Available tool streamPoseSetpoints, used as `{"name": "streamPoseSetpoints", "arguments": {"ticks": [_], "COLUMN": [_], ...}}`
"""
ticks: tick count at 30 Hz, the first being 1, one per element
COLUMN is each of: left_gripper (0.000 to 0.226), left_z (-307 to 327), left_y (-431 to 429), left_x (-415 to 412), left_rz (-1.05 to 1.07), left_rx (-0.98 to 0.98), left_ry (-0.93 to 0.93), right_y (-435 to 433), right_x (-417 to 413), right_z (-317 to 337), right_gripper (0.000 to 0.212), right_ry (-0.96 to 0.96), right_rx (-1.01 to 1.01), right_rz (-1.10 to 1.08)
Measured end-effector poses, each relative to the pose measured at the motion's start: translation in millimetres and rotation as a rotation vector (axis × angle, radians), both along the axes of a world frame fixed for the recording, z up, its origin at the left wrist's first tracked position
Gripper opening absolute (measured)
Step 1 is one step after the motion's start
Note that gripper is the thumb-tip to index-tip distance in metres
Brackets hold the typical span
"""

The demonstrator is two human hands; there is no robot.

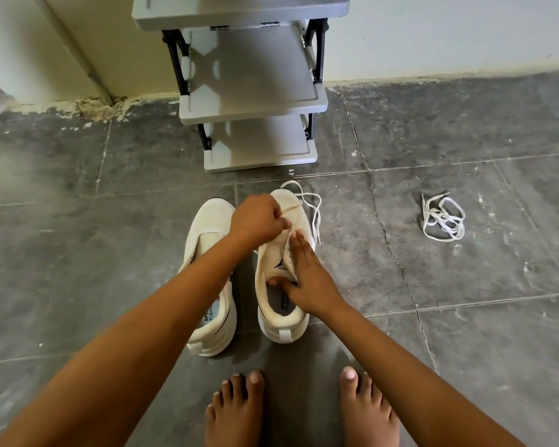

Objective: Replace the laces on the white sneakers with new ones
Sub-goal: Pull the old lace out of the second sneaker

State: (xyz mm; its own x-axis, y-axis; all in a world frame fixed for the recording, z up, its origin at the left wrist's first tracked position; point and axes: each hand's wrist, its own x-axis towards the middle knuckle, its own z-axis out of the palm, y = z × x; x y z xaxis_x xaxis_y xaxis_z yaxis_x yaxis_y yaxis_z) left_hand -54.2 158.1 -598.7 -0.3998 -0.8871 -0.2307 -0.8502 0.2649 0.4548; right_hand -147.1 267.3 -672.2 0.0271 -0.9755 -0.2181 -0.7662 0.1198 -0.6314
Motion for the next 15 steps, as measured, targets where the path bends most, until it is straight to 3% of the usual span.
{"name": "streamPoseSetpoints", "arguments": {"ticks": [3,5,8,11,15], "left_gripper": [0.026,0.024,0.027,0.034,0.022], "left_z": [11,10,6,-2,-13], "left_y": [8,12,4,1,6], "left_x": [-3,-2,10,17,10], "left_rz": [0.1,0.161,0.08,-0.086,-0.055], "left_rx": [0.243,0.229,0.08,0.062,-0.044], "left_ry": [0.394,0.464,0.22,-0.08,-0.148], "right_y": [0,0,0,1,1], "right_x": [1,1,1,1,0], "right_z": [1,2,3,2,2], "right_gripper": [0.094,0.096,0.097,0.095,0.094], "right_ry": [0.01,0.008,-0.001,-0.016,-0.013], "right_rx": [-0.001,-0.005,-0.005,-0.007,-0.006], "right_rz": [-0.001,-0.004,-0.002,0.003,0.001]}}
